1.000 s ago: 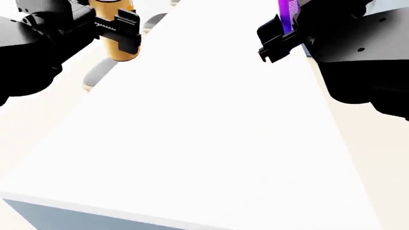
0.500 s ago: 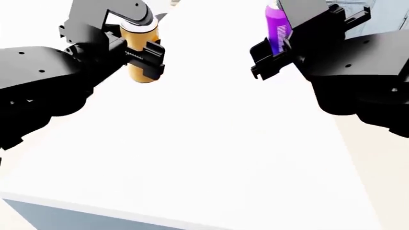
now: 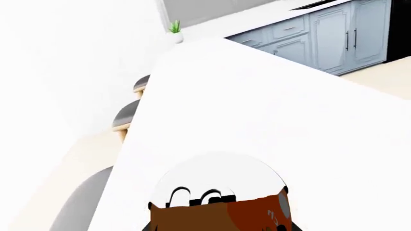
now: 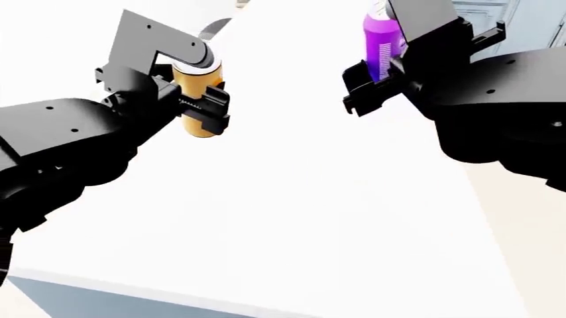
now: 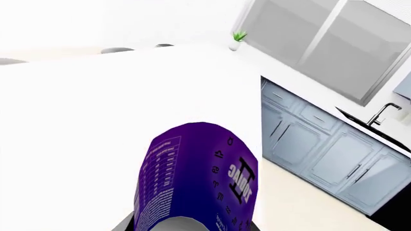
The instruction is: Move the drinks to the dining counter.
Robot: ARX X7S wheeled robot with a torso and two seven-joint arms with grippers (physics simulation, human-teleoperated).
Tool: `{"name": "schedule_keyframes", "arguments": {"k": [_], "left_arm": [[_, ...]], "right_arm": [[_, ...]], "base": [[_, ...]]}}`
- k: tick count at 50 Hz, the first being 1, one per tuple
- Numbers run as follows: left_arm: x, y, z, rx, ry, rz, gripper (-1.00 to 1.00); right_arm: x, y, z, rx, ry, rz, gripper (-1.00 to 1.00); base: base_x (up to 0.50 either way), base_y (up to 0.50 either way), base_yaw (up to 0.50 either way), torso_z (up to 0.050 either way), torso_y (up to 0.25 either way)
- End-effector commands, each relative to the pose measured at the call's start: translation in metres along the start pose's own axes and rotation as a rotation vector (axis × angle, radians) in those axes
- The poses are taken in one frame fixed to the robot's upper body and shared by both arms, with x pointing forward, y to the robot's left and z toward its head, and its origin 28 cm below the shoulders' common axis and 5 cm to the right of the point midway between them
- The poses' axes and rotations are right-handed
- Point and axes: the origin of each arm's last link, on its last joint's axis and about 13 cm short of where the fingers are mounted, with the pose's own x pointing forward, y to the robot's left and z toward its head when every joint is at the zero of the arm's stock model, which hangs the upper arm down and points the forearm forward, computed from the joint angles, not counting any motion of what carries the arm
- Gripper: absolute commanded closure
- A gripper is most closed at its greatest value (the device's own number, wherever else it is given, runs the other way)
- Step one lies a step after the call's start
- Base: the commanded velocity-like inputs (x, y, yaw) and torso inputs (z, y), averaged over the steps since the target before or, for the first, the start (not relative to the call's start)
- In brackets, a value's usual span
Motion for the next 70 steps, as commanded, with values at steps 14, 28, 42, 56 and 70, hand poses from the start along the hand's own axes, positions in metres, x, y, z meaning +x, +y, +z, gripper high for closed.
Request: {"name": "schedule_keyframes", "arguments": {"k": [14,28,42,56,70], "left_arm": [[0.003,0.000,-0.017,-0.059,0.021,0.008,1.00],[0.006,-0.003,-0.026,-0.058,0.041,-0.005,1.00],[0.007,-0.004,-0.032,-0.056,0.058,-0.014,1.00],[0.010,-0.007,-0.044,-0.063,0.082,-0.024,1.00],[0.011,-0.008,-0.047,-0.068,0.089,-0.026,1.00]], "right_arm": [[0.002,0.000,-0.003,0.022,0.043,0.018,1.00],[0.003,0.001,-0.005,0.005,0.046,0.019,1.00],[0.002,0.000,-0.003,-0.003,0.042,0.020,1.00],[0.002,0.000,-0.004,-0.006,0.044,0.019,1.00],[0.002,0.000,-0.005,-0.007,0.045,0.016,1.00]], "base": [[0.00,0.00,0.00,0.000,0.001],[0.00,0.00,0.00,0.001,0.001],[0.00,0.00,0.00,0.000,0.001],[0.00,0.00,0.00,0.000,0.001],[0.00,0.00,0.00,0.001,0.001]]}}
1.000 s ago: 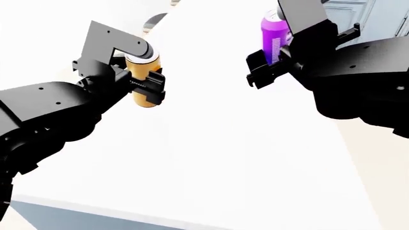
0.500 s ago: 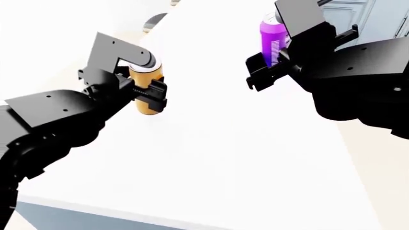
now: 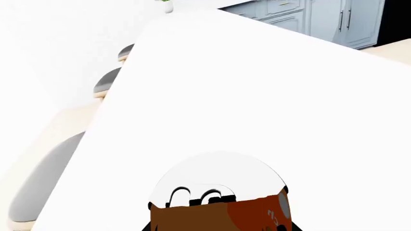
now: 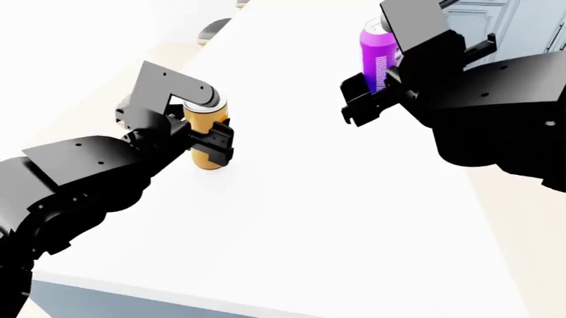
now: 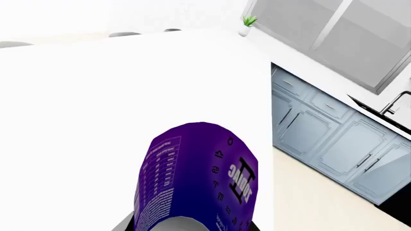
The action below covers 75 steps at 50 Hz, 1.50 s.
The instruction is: Move the drinks to the dining counter.
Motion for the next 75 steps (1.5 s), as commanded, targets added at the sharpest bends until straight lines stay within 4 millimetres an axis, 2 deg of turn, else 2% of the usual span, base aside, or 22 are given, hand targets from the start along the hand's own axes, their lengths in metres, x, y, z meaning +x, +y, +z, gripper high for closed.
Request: {"name": "schedule_keyframes", "arguments": {"k": [1,11,12,34,44,51,55,57,65,69,70,75], "left_arm": [[0.001,0.000,-0.002,-0.009,-0.001,0.010,1.00],[0.001,0.001,-0.002,-0.016,-0.002,0.004,1.00],[0.001,0.001,-0.002,-0.015,0.001,0.009,-1.00],[-0.003,0.002,0.000,-0.030,-0.002,0.013,-1.00],[-0.015,0.006,0.011,-0.116,-0.081,-0.046,-1.00],[-0.019,0.007,0.013,-0.132,-0.098,-0.054,-1.00],[-0.023,0.006,0.014,-0.144,-0.112,-0.062,-1.00],[-0.026,0.005,0.017,-0.134,-0.120,-0.064,-1.00],[-0.038,0.004,0.034,-0.117,-0.173,-0.064,-1.00],[-0.043,0.002,0.038,-0.113,-0.188,-0.074,-1.00],[-0.045,0.001,0.039,-0.109,-0.192,-0.075,-1.00],[-0.054,-0.006,0.048,-0.067,-0.216,-0.096,-1.00]], "right_arm": [[0.000,-0.002,0.001,-0.010,-0.010,-0.019,1.00],[0.000,-0.002,0.000,-0.012,-0.010,-0.017,1.00],[-0.001,-0.002,0.000,-0.012,-0.010,-0.018,1.00],[-0.001,-0.002,0.001,-0.016,-0.012,-0.015,1.00],[-0.001,-0.002,0.001,-0.017,-0.012,-0.010,1.00],[0.002,0.001,-0.004,0.009,0.016,0.018,1.00],[0.008,0.002,-0.012,0.019,0.090,0.005,1.00],[0.011,0.004,-0.016,0.023,0.160,0.009,1.00],[0.015,0.011,-0.024,0.031,0.179,0.039,1.00],[0.017,0.013,-0.029,0.091,0.182,0.063,1.00],[0.017,0.014,-0.030,0.152,0.193,0.109,1.00],[0.016,0.014,-0.031,0.179,0.183,0.132,1.00]], "base": [[0.00,0.00,0.00,0.000,0.000],[0.00,0.00,0.00,0.000,0.001],[0.00,0.00,0.00,0.000,0.000],[0.00,0.00,0.00,0.000,0.000],[0.00,0.00,0.00,0.001,0.001],[0.00,0.00,0.00,0.000,0.000],[0.00,0.00,0.00,0.000,0.000],[0.00,0.00,0.00,0.000,0.000],[0.00,0.00,0.00,0.000,0.000],[0.00,0.00,0.00,0.000,0.000],[0.00,0.00,0.00,0.000,0.000],[0.00,0.00,0.00,0.000,0.000]]}}
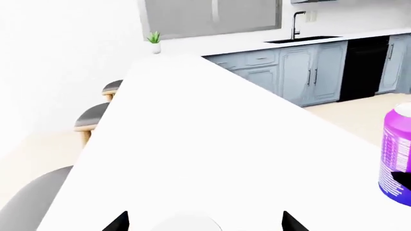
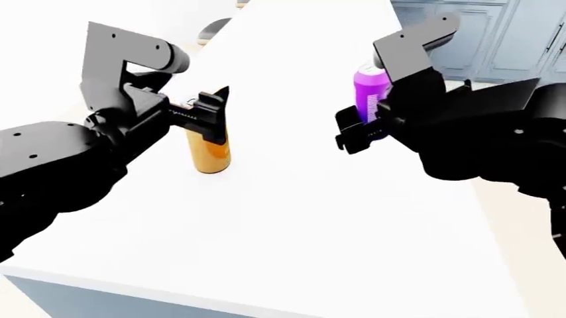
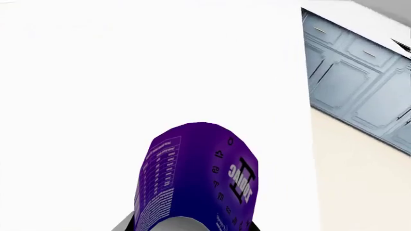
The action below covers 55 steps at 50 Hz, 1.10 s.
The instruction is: Move the drinks to the dining counter.
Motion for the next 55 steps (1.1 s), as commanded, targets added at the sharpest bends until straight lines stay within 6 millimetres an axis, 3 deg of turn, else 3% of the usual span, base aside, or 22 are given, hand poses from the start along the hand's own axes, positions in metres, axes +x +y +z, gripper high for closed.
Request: {"name": "schedule_keyframes", "arguments": {"k": [1,13,48,49,55], "left_arm": [[-0.014,-0.013,0.019,0.045,-0.054,-0.040,-1.00],[-0.020,-0.017,0.032,0.067,-0.090,-0.057,-1.00],[-0.023,-0.017,0.031,0.050,-0.100,-0.061,-1.00],[-0.024,-0.017,0.032,0.051,-0.101,-0.061,-1.00],[-0.024,-0.016,0.031,0.048,-0.101,-0.059,-1.00]], "right_arm": [[0.004,0.002,-0.007,0.078,0.014,0.056,1.00],[0.005,0.006,-0.018,0.088,-0.011,0.111,1.00],[0.002,0.011,-0.024,0.039,-0.002,0.156,1.00],[0.001,0.010,-0.024,0.035,-0.003,0.152,-1.00],[0.000,0.009,-0.022,0.032,-0.008,0.139,-1.00]], "base": [[0.00,0.00,0.00,0.000,0.010],[0.00,0.00,0.00,0.000,0.000],[0.00,0.00,0.00,0.000,0.000],[0.00,0.00,0.00,0.000,0.000],[0.00,0.00,0.00,0.000,0.000]]}}
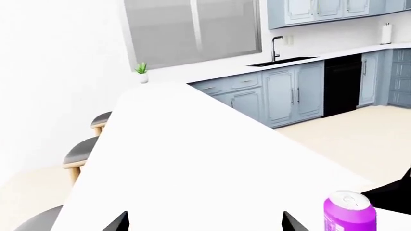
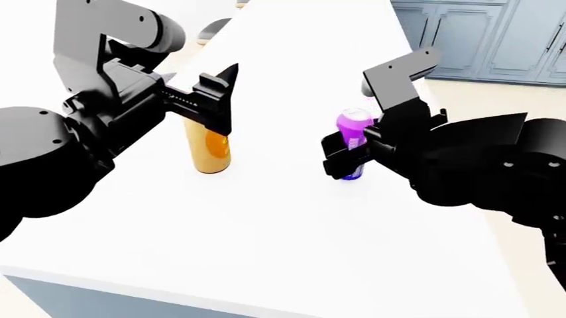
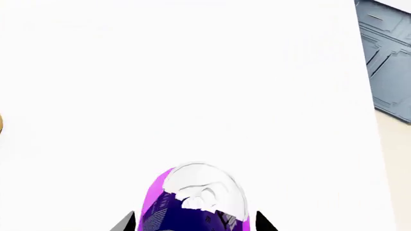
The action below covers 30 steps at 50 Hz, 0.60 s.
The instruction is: Move the drinks to the dining counter.
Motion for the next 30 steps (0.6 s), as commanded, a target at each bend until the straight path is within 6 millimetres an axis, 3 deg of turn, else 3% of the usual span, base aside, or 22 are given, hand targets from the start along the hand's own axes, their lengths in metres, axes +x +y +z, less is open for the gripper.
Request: {"name": "schedule_keyframes", "arguments": {"k": [1,20,22,30], "left_arm": [[-0.001,0.000,-0.001,-0.001,0.000,0.000,-1.00],[-0.001,0.000,-0.001,0.002,0.000,0.001,-1.00],[-0.002,0.000,-0.002,0.003,0.003,0.000,-1.00],[-0.002,0.000,-0.002,0.004,0.001,0.000,-1.00]], "right_arm": [[-0.002,-0.002,0.003,-0.016,-0.014,-0.017,-1.00],[-0.003,-0.002,0.003,-0.018,-0.016,-0.017,-1.00],[-0.016,-0.002,0.011,0.007,-0.074,0.018,-1.00],[-0.028,-0.004,0.021,0.032,-0.122,0.034,-1.00]], "base": [[0.00,0.00,0.00,0.000,0.000],[0.00,0.00,0.00,0.000,0.000],[0.00,0.00,0.00,0.000,0.000],[0.00,0.00,0.00,0.000,0.000]]}}
